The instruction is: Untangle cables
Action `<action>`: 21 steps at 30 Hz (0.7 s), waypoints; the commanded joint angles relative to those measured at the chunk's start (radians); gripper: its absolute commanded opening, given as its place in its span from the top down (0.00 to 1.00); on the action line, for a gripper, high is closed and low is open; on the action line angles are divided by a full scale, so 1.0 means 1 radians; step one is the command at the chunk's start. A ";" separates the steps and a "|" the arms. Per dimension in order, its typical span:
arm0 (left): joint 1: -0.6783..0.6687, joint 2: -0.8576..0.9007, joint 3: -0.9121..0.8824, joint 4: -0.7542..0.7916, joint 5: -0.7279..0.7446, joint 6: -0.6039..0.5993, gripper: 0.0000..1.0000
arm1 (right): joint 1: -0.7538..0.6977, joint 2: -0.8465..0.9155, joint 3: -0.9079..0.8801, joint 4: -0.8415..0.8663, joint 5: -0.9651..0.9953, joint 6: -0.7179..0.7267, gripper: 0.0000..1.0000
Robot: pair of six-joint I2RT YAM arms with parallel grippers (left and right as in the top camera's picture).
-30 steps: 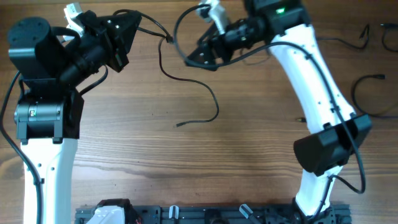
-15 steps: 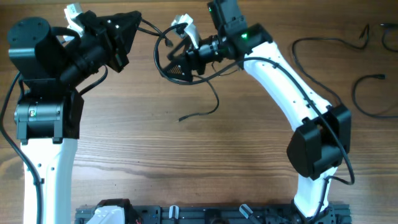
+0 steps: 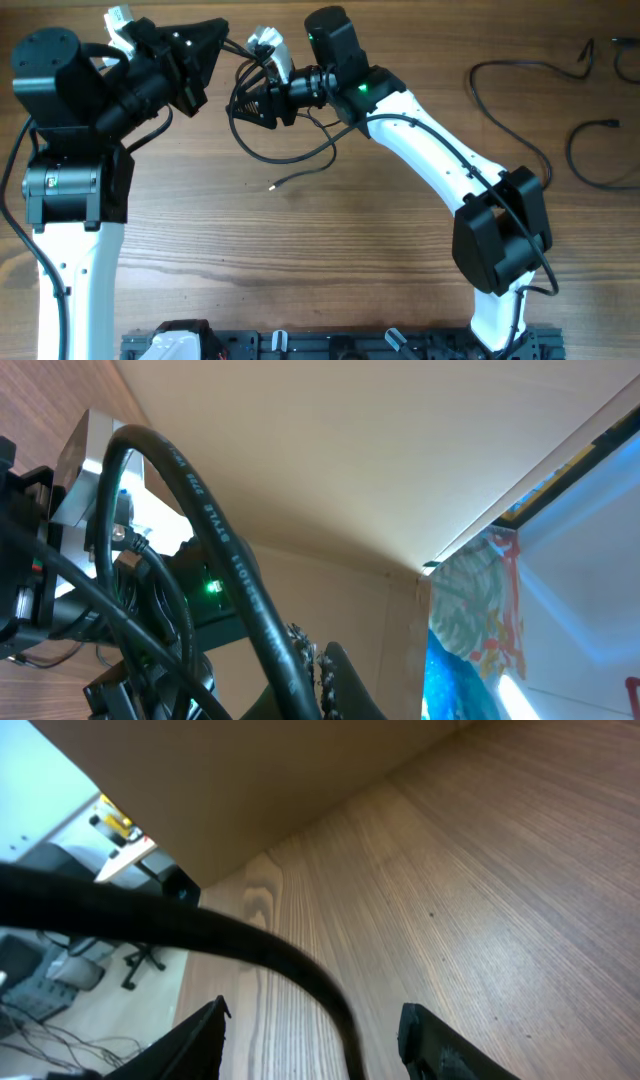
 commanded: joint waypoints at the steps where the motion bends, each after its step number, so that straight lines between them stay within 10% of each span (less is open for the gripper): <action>1: 0.002 -0.001 0.008 0.006 0.027 -0.001 0.93 | 0.003 0.008 -0.006 0.016 0.015 0.090 0.49; 7: 0.002 -0.001 0.008 0.006 0.027 -0.002 0.93 | 0.009 0.008 -0.006 0.045 0.031 0.243 0.72; 17: 0.002 -0.001 0.008 0.006 0.027 -0.006 0.93 | 0.030 0.009 -0.008 0.011 0.118 0.275 0.64; 21: 0.002 -0.001 0.008 0.006 0.027 -0.006 0.93 | 0.039 0.013 -0.008 0.014 0.138 0.276 0.85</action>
